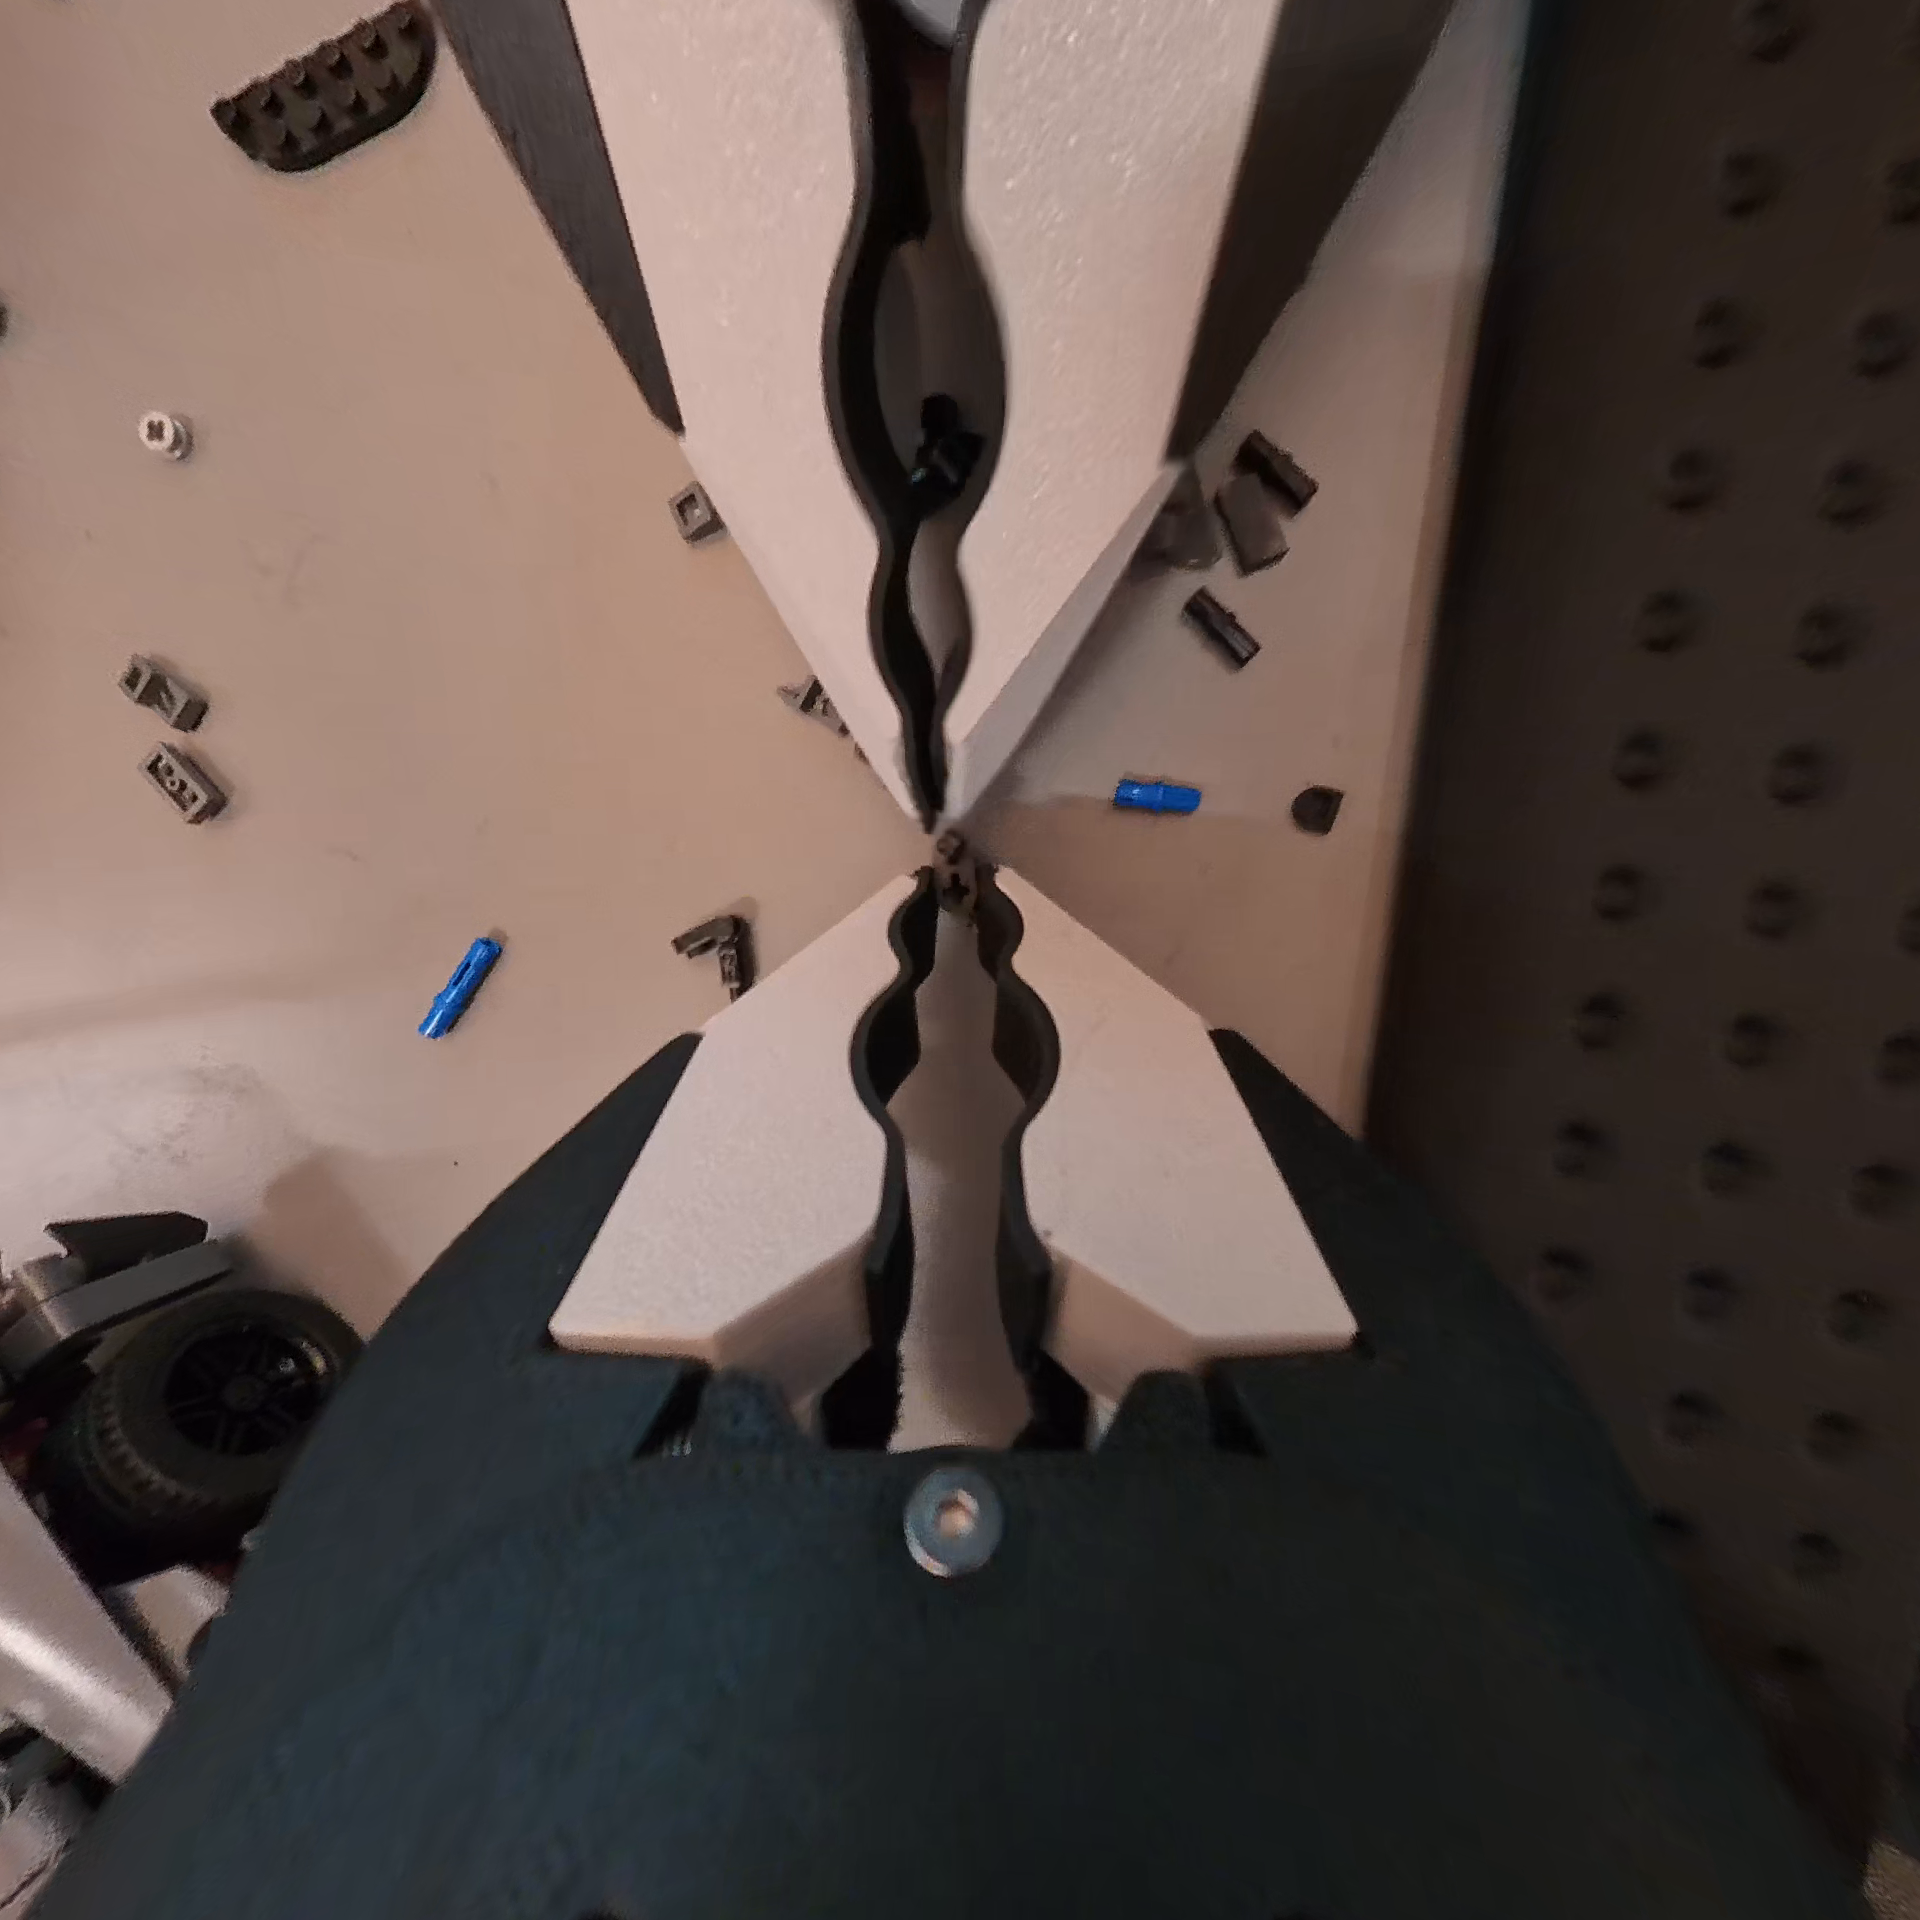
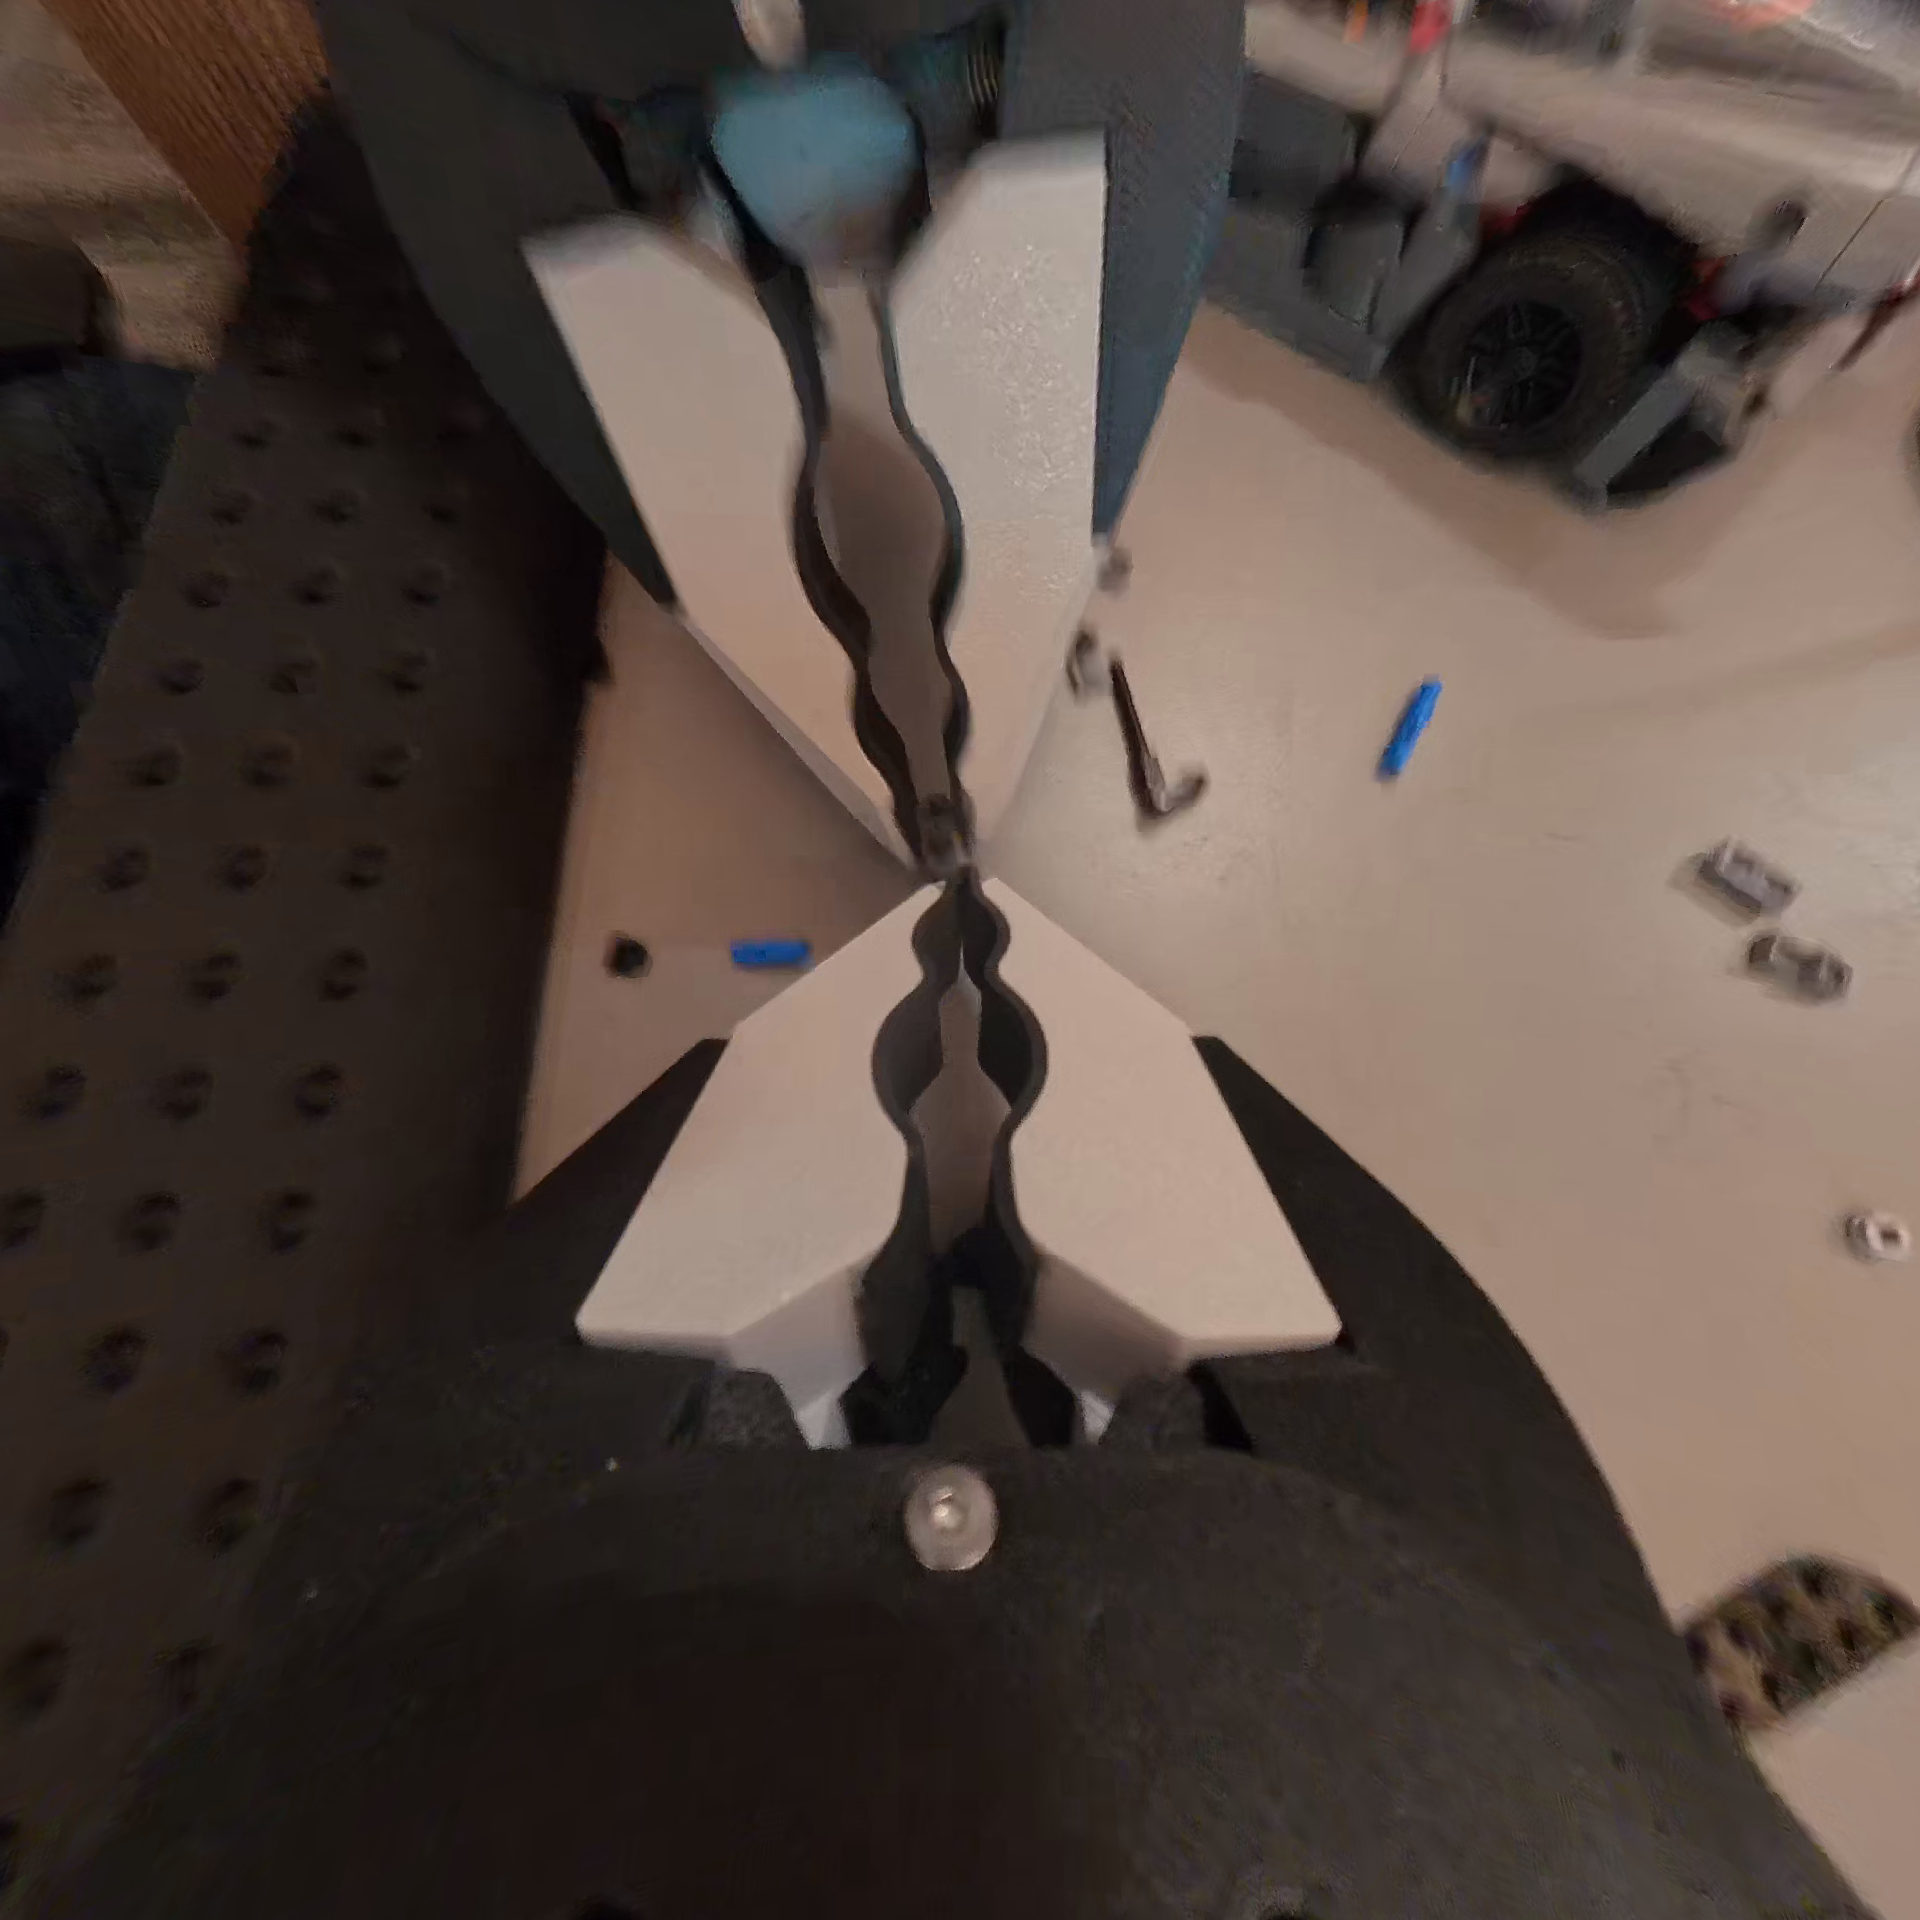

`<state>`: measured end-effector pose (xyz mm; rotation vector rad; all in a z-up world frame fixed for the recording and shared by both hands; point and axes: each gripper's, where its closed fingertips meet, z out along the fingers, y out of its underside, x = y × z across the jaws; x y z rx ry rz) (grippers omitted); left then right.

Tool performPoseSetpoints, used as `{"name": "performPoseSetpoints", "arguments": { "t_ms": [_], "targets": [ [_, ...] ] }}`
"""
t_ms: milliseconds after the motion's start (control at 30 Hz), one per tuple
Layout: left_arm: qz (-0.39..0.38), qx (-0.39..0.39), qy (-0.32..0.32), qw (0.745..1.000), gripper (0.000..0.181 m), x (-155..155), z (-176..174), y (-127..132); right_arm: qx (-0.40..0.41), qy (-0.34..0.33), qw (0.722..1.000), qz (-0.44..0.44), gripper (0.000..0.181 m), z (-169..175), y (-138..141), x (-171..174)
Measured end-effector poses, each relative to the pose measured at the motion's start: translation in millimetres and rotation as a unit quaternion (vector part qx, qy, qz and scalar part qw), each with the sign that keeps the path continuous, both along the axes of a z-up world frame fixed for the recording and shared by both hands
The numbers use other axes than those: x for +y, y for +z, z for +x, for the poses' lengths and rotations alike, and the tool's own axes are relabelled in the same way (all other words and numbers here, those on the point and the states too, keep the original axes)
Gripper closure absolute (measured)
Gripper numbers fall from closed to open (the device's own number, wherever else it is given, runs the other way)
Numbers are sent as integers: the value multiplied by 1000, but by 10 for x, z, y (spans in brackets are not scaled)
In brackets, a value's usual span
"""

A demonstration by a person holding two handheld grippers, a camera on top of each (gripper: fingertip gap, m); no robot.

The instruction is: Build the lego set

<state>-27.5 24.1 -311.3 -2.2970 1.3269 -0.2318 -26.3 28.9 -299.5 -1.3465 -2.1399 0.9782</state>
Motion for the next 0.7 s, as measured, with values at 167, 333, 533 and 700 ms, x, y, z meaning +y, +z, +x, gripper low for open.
{"name": "performPoseSetpoints", "arguments": {
  "t_ms": [167, 333, 533, 700],
  "targets": [
    [2, 12, 1, 1000, 176, 12, 43, -6, -4, -4, 1000, 27, 181, -24, -50, 58],
    [-7, 7, 3, 1000, 176, 1, 35, -10, -2, -4, 1000, 29, 181, 8, -2, 24],
    [-9, 6, 1, 1000, 176, 1, 35, -12, -6, 18, 1000, 13, 172, 36, 4, -62],
    [-5, 17, -3, 1000, 176, 5, 28, -13, 1, 18, 999, 36, 178, 7, -18, -41]
  ]
}}
